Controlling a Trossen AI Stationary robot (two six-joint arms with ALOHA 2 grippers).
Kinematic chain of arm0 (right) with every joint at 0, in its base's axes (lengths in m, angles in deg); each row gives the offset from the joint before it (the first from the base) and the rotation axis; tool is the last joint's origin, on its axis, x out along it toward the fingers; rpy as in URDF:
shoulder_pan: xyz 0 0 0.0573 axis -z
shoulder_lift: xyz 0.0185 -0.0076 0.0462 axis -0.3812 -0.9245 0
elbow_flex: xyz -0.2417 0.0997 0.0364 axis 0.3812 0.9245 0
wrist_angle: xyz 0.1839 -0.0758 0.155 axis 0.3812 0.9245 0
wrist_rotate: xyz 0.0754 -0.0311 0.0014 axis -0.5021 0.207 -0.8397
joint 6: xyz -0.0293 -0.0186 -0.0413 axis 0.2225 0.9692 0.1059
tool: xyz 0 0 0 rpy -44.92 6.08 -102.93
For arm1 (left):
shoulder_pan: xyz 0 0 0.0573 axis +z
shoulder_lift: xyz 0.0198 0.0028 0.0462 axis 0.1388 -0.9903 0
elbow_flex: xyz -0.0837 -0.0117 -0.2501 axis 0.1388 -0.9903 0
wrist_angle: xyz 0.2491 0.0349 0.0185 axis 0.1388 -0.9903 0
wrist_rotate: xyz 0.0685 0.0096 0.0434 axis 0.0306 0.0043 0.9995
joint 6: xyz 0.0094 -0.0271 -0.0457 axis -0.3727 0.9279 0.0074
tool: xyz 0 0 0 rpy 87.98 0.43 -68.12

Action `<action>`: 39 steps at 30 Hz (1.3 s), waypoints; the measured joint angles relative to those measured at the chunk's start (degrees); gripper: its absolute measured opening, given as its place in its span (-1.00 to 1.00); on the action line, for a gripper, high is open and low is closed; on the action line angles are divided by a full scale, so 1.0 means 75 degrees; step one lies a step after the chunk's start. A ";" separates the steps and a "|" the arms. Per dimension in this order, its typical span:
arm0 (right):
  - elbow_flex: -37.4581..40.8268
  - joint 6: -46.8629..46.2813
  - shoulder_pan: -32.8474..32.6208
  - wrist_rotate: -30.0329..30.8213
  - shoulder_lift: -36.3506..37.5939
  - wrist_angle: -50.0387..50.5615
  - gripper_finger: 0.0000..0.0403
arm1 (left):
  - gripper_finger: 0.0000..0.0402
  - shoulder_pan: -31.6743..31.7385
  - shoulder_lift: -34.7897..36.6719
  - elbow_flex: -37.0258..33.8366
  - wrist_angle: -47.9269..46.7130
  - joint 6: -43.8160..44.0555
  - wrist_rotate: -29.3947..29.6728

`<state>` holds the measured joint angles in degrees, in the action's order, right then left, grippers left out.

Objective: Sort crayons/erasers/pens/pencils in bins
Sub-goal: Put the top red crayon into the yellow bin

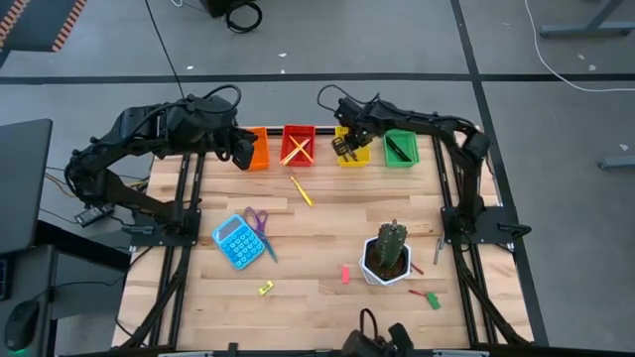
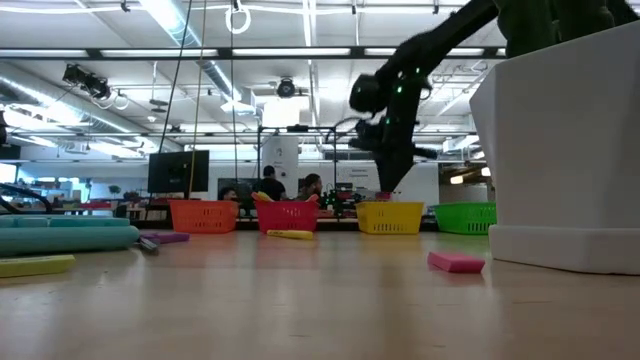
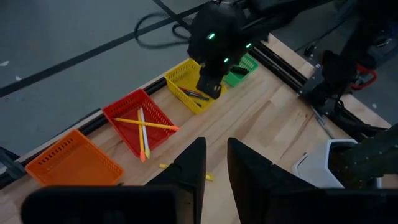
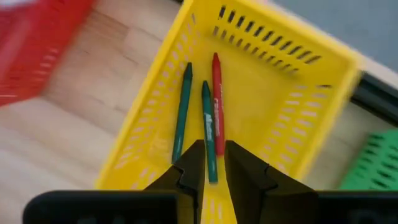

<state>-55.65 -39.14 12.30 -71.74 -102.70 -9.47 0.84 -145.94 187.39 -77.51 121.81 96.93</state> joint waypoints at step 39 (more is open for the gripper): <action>0.0733 -0.5191 -0.3020 -0.1727 0.4845 0.5659 -0.32 | -0.51 0.0000 0.0000 0.0003 -0.1488 -0.1460 -0.1016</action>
<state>-50.15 -78.07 -10.35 -84.69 -66.36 32.98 0.84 -145.94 187.42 -88.67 110.86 89.31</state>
